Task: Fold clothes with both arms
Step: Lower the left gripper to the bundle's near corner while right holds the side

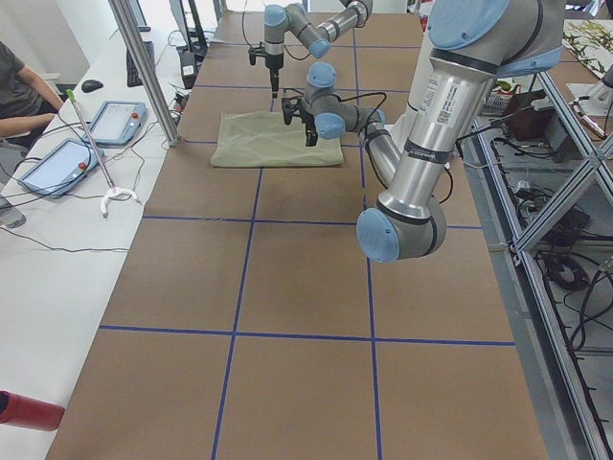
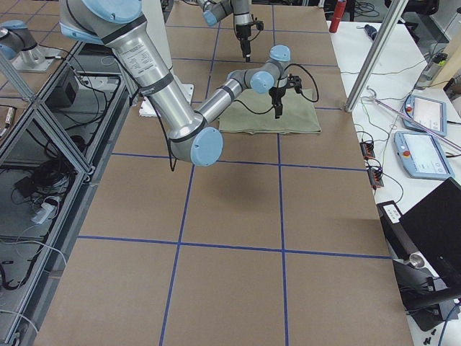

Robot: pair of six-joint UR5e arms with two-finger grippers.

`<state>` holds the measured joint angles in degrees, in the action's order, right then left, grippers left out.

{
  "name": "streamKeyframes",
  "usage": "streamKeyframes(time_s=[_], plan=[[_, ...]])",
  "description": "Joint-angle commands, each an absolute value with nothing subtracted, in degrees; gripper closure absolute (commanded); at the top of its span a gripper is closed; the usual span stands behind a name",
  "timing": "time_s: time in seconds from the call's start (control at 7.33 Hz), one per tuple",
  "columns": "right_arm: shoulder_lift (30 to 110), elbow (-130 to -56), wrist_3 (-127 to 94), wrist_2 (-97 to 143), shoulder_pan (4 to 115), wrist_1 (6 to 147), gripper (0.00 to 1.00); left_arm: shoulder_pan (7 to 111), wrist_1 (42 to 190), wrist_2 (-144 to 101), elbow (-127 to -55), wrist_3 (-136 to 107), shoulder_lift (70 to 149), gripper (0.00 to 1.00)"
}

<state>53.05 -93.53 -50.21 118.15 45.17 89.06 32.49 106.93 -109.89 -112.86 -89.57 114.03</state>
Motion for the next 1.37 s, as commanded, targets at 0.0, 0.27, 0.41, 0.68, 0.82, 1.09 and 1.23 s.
streamKeyframes(time_s=[0.0,0.27,0.41,0.68,0.82,1.09,1.23], plan=[[54.2,-100.4,-53.7,119.4,45.3,93.6,0.00,26.9,106.5,-105.4,-112.2,-95.7,114.1,0.00],[55.3,-101.6,-55.9,120.4,45.0,93.6,0.00,23.7,106.3,-103.4,-109.8,-100.3,113.7,0.00],[57.8,-103.1,-56.9,120.4,44.7,92.9,0.00,20.7,106.4,-100.5,-106.8,-103.3,114.5,0.00],[61.1,-106.6,-57.1,120.3,44.5,92.9,0.00,18.5,106.3,-98.5,-102.0,-106.9,117.8,0.02],[61.2,-106.6,-57.1,120.3,44.5,92.9,0.00,17.8,106.3,-98.5,-101.9,-108.0,117.9,0.04],[61.2,-106.5,-57.1,120.2,44.4,92.9,0.00,17.2,105.5,-98.5,-102.0,-108.9,117.9,0.07],[61.2,-106.5,-57.1,120.1,44.4,92.9,0.00,17.1,105.4,-98.5,-101.9,-109.1,118.2,0.10]])
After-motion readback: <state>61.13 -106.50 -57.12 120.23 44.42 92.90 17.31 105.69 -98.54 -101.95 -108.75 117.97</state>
